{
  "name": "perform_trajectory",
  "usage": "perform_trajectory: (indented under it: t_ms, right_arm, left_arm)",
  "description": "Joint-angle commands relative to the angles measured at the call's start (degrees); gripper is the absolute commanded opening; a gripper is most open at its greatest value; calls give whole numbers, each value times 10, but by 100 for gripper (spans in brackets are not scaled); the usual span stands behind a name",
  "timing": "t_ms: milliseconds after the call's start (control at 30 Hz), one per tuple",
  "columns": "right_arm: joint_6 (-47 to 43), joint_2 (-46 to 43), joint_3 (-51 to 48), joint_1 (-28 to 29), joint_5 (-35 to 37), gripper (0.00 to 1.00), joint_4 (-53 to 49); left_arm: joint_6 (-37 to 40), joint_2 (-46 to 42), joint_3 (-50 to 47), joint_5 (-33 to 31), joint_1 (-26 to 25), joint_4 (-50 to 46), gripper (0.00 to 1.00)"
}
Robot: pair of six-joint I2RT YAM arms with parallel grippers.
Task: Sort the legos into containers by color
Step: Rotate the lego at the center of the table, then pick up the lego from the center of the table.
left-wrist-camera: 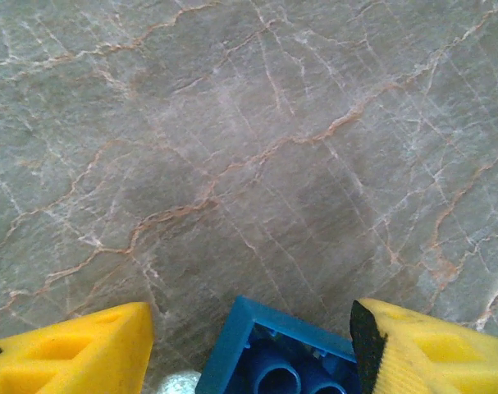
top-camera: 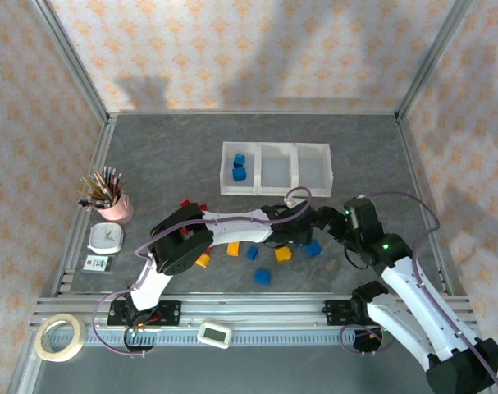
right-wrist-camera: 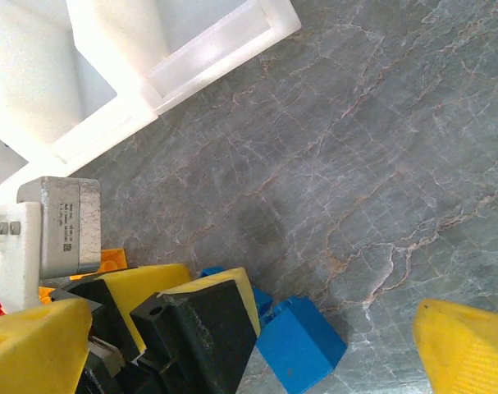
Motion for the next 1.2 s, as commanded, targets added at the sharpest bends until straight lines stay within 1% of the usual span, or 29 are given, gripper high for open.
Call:
perform_trajectory:
  t_ms: [0,100,200,300,333,433,500,600,700,833,1000,1167]
  right_arm:
    - [6,-11,14,-2,23,100,-13]
    - [5,-11,14,-2,21,100,-10]
    - [6,-10,15,-2,18,100,-8]
    - [5,-10,14,-2,14,100,-4]
    - [4,-10,14,-2,14,100,-3]
    - [3,-7,15,-2,13,100,0]
    - [3,-7,14,-2,15,100,0]
    - [1,-6,11,-2,13,100,1]
    - [1,-6,7,-3,10,100,5]
    - [1,-4,1,-3,2,100,14]
    - [0,-3,-5,-3,-2,100,18]
    - [-1,-4,-6,-3,-4,100,18]
  left_arm:
    - [23,-20,-19,-42,-5,-52,66]
    - [29,-31,-25,-57,-1,-62,65]
    - [35,-48,-45,-53,8,-52,62]
    - [32,-64,-53,-52,16,-53,62]
    - [33,-68,-52,-48,16,-51,62]
    - [26,-74,-51,-18,14,-35,68]
    - [12,-77,-57,-20,12,-27,71]
    - [-7,-71,-57,-33,12,-42,73]
    - [-24,-69,-70,-30,9,-32,73]
    - [-36,-59,-68,-33,7,-33,69]
    - [-45,-48,-72,-7,6,1,64]
    - [-48,-36,-64,-23,5,-9,58]
